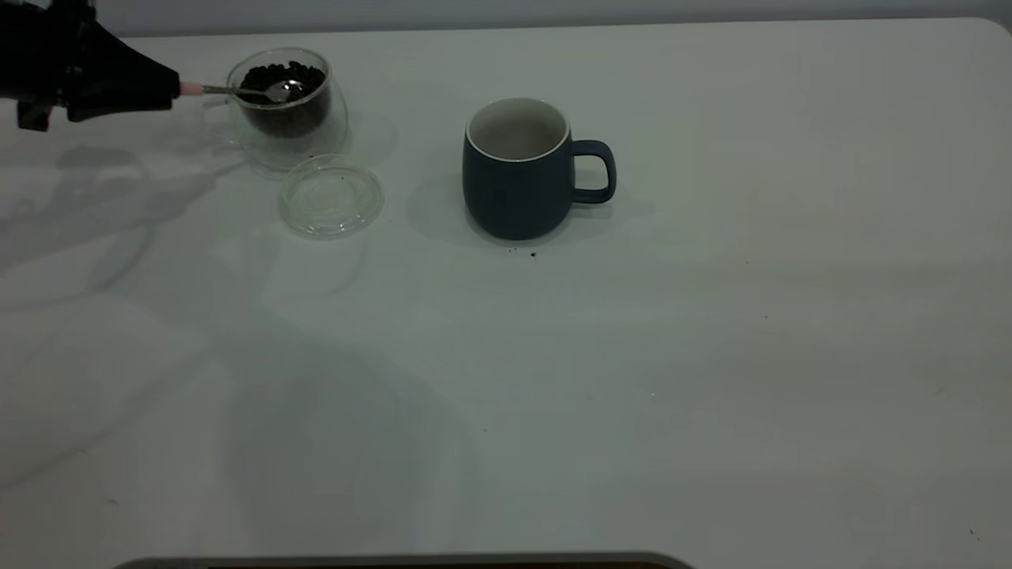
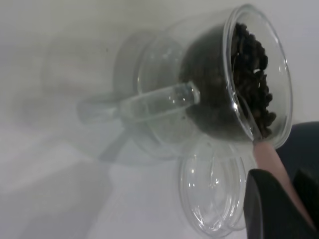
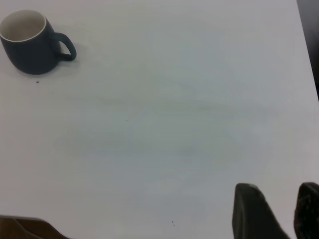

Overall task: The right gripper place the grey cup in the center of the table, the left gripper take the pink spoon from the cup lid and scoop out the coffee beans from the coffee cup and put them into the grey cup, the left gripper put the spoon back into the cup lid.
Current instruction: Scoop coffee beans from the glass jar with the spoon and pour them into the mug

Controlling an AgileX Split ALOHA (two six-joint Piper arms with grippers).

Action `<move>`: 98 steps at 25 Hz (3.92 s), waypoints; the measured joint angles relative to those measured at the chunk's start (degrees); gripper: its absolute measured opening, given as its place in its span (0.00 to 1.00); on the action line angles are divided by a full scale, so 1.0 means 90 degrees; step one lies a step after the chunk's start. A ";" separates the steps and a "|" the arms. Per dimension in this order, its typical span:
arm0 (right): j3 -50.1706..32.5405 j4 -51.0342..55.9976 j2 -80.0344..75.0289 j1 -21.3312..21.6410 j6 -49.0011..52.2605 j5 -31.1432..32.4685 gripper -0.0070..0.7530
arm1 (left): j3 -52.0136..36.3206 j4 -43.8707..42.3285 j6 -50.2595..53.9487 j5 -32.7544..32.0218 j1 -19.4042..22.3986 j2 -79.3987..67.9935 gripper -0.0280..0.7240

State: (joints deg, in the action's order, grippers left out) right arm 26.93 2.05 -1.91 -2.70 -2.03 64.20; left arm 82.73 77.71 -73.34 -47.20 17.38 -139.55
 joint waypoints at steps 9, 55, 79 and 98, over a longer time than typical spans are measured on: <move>0.0000 0.0000 0.0000 0.0000 0.0000 0.0000 0.33 | 0.0008 0.0049 0.0480 -0.0096 -0.0051 -0.0093 0.20; 0.0000 0.0000 0.0000 0.0000 0.0002 0.0000 0.33 | 0.0010 0.0780 0.1341 -0.1995 0.0452 -0.0304 0.20; 0.0000 0.0000 0.0000 0.0000 0.0008 0.0000 0.32 | 0.0010 0.0632 0.1341 -0.1989 -0.1553 -0.0304 0.20; 0.0000 0.0000 0.0000 0.0000 0.0008 0.0005 0.32 | 0.0010 0.0637 -0.0981 -0.1043 -0.1976 -0.0304 0.20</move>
State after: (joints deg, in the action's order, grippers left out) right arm 26.93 2.05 -1.91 -2.70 -1.96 64.24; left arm 82.82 83.45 -82.17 -56.58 -0.40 -142.28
